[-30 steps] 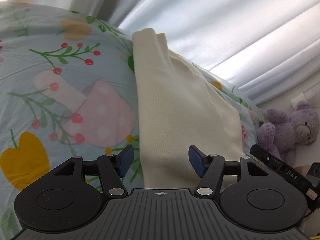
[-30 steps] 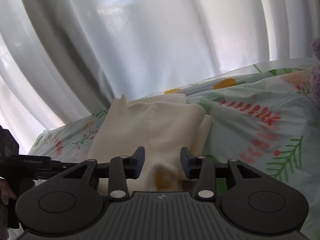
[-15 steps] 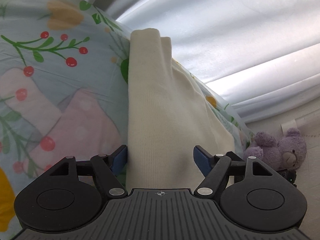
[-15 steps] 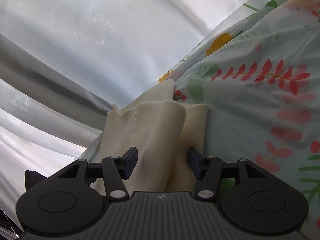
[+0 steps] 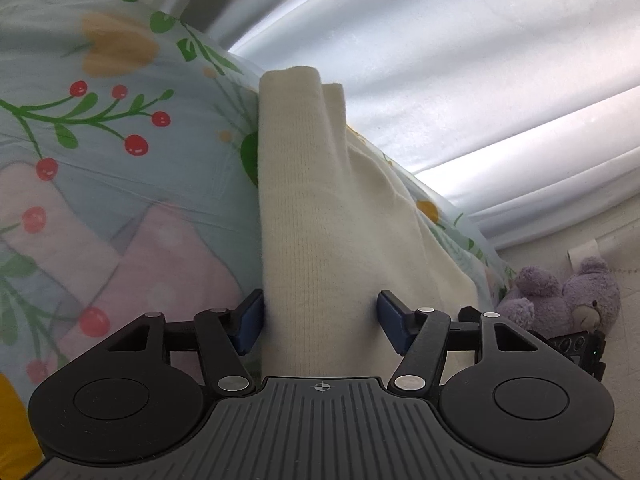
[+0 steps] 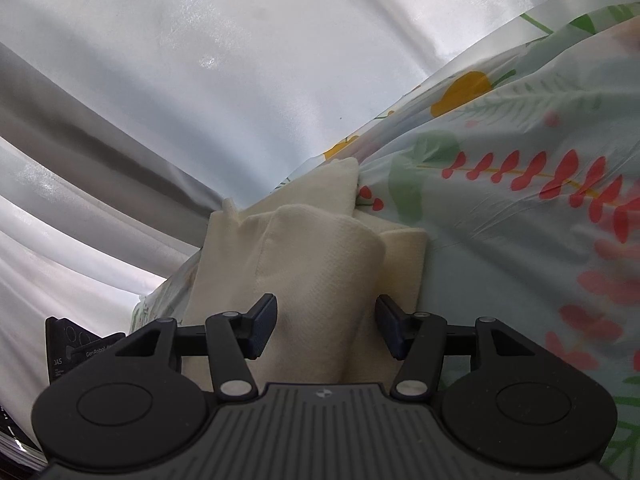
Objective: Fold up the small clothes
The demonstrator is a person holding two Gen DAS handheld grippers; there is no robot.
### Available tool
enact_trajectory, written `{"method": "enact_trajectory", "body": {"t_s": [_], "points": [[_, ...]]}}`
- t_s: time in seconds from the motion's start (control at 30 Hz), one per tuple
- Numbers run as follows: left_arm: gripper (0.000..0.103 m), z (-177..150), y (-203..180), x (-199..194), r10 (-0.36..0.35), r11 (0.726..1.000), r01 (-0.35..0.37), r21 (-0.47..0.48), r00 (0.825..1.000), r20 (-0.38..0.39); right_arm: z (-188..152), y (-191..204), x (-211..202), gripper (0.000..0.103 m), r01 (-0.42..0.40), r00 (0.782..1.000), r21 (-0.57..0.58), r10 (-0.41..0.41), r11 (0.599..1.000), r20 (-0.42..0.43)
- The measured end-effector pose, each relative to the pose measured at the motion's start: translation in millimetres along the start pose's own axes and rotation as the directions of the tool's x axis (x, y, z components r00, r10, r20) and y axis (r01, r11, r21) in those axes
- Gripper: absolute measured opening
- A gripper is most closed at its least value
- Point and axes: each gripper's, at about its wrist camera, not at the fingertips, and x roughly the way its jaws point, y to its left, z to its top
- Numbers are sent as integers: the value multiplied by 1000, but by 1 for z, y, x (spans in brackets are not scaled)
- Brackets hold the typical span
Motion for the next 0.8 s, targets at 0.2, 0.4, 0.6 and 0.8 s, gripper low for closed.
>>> {"method": "enact_trajectory", "body": {"t_s": [0.2,0.4,0.6,0.8], "points": [[67,4,11,1,-50,998,50,-44,999,0,-1,-11,0,54,-34,999,42,35,999,-16],[63,4,5,4,-47,999,47,0,999,-5,0,-8,17,55,-89,996,61,91,994,-26],[51,5,8,6,-54,998,54,-19,999,-2,3,-2,23,50,-92,994,38,94,995,-47],[53,5,8,10,-56,998,57,-34,998,13,2,14,32,48,-70,995,-29,68,997,-73]]}}
